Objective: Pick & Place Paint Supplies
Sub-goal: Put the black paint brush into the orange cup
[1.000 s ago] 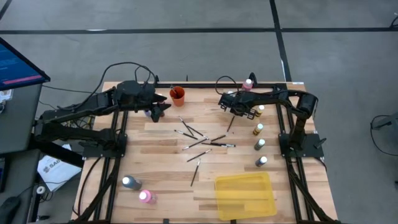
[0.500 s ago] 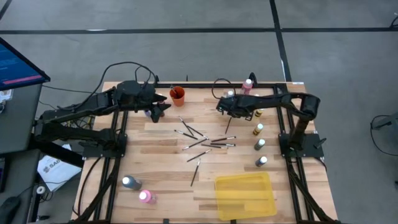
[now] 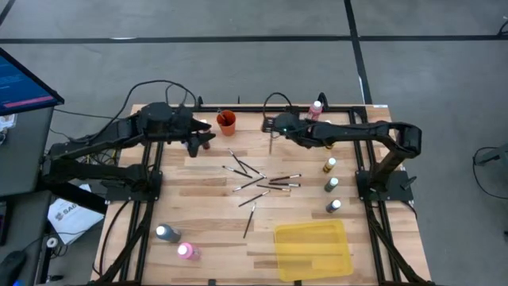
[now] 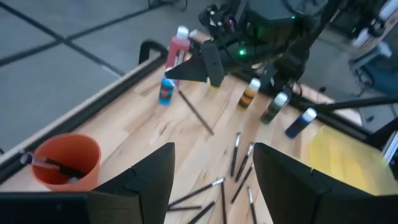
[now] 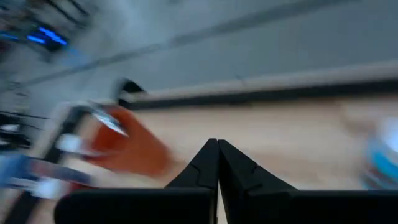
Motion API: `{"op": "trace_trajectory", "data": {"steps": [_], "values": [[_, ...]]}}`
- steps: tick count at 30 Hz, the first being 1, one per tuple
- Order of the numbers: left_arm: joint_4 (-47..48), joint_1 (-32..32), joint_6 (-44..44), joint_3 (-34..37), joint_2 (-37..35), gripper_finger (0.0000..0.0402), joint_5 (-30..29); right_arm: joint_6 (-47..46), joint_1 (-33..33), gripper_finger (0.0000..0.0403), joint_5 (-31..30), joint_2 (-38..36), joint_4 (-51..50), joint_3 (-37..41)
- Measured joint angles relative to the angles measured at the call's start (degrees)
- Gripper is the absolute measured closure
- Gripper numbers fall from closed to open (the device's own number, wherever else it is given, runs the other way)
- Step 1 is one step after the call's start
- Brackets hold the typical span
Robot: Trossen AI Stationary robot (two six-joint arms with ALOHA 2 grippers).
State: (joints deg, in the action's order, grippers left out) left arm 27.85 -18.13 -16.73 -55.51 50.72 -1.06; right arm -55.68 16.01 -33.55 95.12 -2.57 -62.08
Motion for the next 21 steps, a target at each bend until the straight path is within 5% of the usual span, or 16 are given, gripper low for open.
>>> {"op": "trace_trajectory", "data": {"steps": [12, 21], "values": [[0.11, 0.0, -0.22, 0.0, -8.84, 0.019, -2.19, 39.33, -0.32, 0.0403, -1.07, 15.89, 22.6, -21.67], [0.23, 0.0, 0.07, 0.0, -10.29, 0.019, -2.56, 42.9, 2.07, 0.0403, 2.7, 30.48, 24.7, -39.06]]}}
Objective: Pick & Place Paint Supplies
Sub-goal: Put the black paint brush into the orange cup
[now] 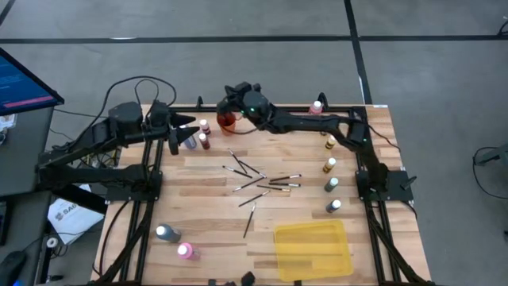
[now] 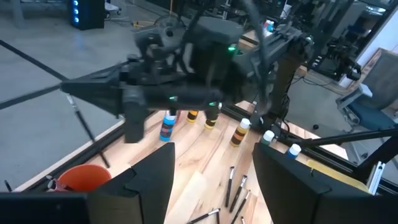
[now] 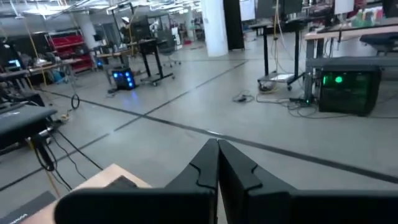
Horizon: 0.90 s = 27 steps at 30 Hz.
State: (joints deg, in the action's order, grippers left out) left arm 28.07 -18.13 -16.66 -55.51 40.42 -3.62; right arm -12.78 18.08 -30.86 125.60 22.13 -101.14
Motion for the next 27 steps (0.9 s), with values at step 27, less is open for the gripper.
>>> {"op": "trace_trajectory", "data": {"steps": [27], "values": [[0.02, 0.0, 1.4, 0.0, 0.02, 0.019, 0.02, 2.67, 1.14, 0.0403, 2.72, 6.89, 0.5, -3.2]]}}
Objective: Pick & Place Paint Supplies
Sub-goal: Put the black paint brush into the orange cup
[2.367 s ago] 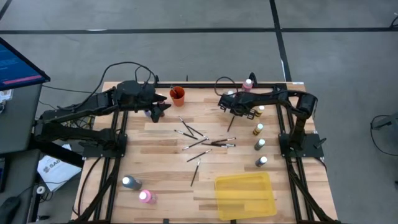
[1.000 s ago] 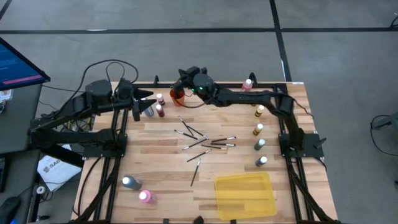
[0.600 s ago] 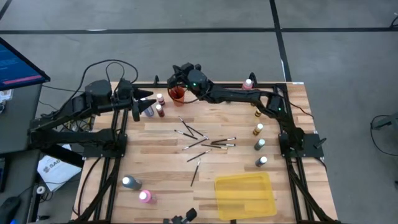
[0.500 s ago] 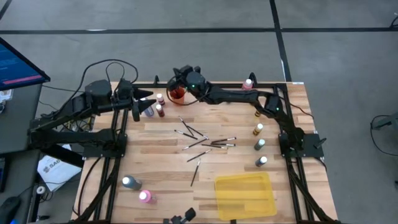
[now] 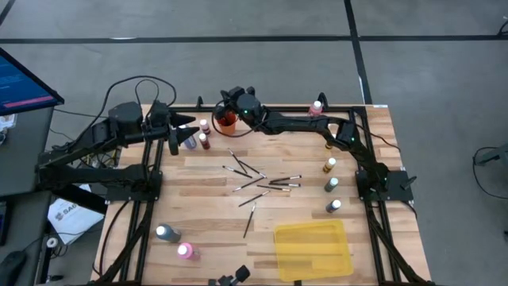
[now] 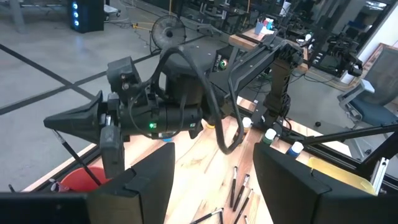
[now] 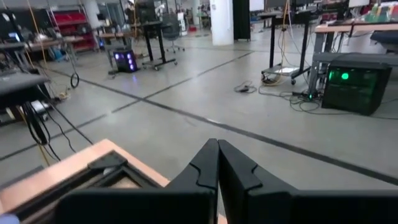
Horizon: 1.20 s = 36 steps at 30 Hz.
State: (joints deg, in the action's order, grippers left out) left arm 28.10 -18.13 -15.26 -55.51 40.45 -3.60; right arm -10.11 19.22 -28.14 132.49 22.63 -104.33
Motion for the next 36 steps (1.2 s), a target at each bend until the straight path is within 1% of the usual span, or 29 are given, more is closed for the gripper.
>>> {"op": "trace_trajectory", "data": {"steps": [3, 5, 14, 16, 18, 19, 21, 24, 28, 30, 32, 34, 36], "values": [[0.0, 0.0, 0.02, 0.0, 0.0, 0.019, 0.0, 0.09, -0.08, 0.0398, 0.01, 0.0, -1.02, 0.0], [0.0, 0.0, 0.02, 0.0, 0.0, 0.019, 0.0, 0.2, -0.13, 0.0387, -0.01, 0.0, -2.04, 0.0], [-0.02, 0.0, 0.04, 0.0, 0.0, 0.019, 0.0, 5.07, -0.72, 0.0301, -0.04, -0.44, -3.68, 0.0], [-0.01, 0.0, 0.04, 0.0, 0.0, 0.019, 0.0, 5.66, -1.23, 0.0286, -0.03, -2.47, -6.95, 0.07], [-0.01, 0.0, 0.03, 0.0, 0.0, 0.019, 0.0, 5.62, -1.89, 0.0273, -0.05, -6.31, -11.92, 0.07], [-0.02, 0.0, 0.04, 0.0, 0.0, 0.019, 0.0, 5.01, -2.28, 0.0267, -0.07, -8.83, -15.42, 0.04], [-0.02, 0.0, 0.06, 0.0, 0.0, 0.019, 0.0, -0.91, -2.97, 0.0258, -0.39, -14.16, -25.2, -0.17], [-0.02, 0.0, 1.31, 0.0, 0.04, 0.019, 0.0, -11.62, -4.23, 0.025, -0.38, -21.14, -44.07, -0.2], [-0.02, 0.0, 1.44, 0.0, 0.04, 0.019, 0.0, -20.2, -6.75, 0.0244, -0.31, -27.5, -70.42, -0.14], [-0.02, 0.0, 1.47, 0.0, 0.04, 0.019, 0.0, -22.41, -8.51, 0.0243, -0.28, -29.24, -82.77, -0.15], [-0.04, 0.0, 1.44, 0.0, 0.04, 0.019, 0.0, -22.78, -10.47, 0.0243, -0.24, -29.39, -92.05, -0.07], [-0.04, 0.0, 1.42, 0.0, 0.19, 0.019, 0.01, -21.07, -12.34, 0.0243, -0.17, -29.09, -98.42, 0.58], [-0.05, 0.0, 1.39, -0.02, 0.57, 0.019, 0.02, -17.21, -13.93, 0.0243, 0.67, -29.11, -101.09, 2.41]]}}
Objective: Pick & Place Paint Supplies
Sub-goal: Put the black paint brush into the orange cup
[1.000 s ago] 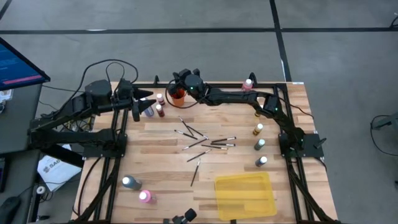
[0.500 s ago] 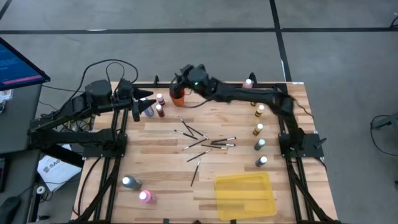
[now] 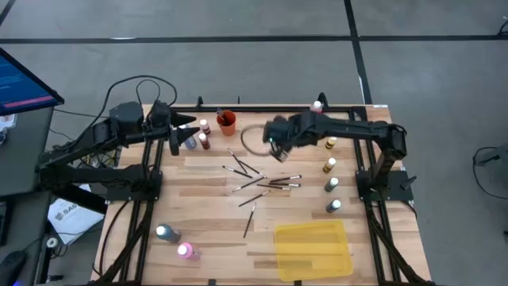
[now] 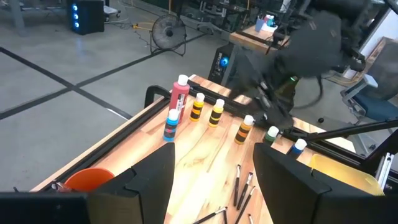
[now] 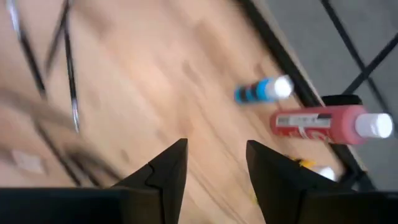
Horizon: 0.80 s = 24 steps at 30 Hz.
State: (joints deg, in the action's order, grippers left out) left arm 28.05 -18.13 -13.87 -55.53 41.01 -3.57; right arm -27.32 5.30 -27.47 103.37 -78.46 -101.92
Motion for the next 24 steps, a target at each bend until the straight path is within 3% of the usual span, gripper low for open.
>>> {"op": "trace_trajectory", "data": {"steps": [4, 8, 15, 24], "values": [[-0.08, 0.0, -0.09, -0.04, 0.92, 0.019, 1.32, 7.91, -0.85, 0.024, 6.53, -1.19, 0.63, 6.24], [-0.03, 0.0, -0.08, -0.04, 2.45, 0.019, 3.23, 15.17, 0.55, 0.0236, 12.55, -5.9, 8.56, 15.86], [0.03, 0.0, -0.52, -0.02, 3.52, 0.019, 3.89, 24.28, 2.69, 0.0223, 17.13, -11.2, 24.67, 31.94], [-0.25, 0.0, -2.8, -0.04, 3.75, 0.019, 3.89, 29.43, 5.71, 0.0225, 23.84, -10.56, 34.53, 43.84]]}}
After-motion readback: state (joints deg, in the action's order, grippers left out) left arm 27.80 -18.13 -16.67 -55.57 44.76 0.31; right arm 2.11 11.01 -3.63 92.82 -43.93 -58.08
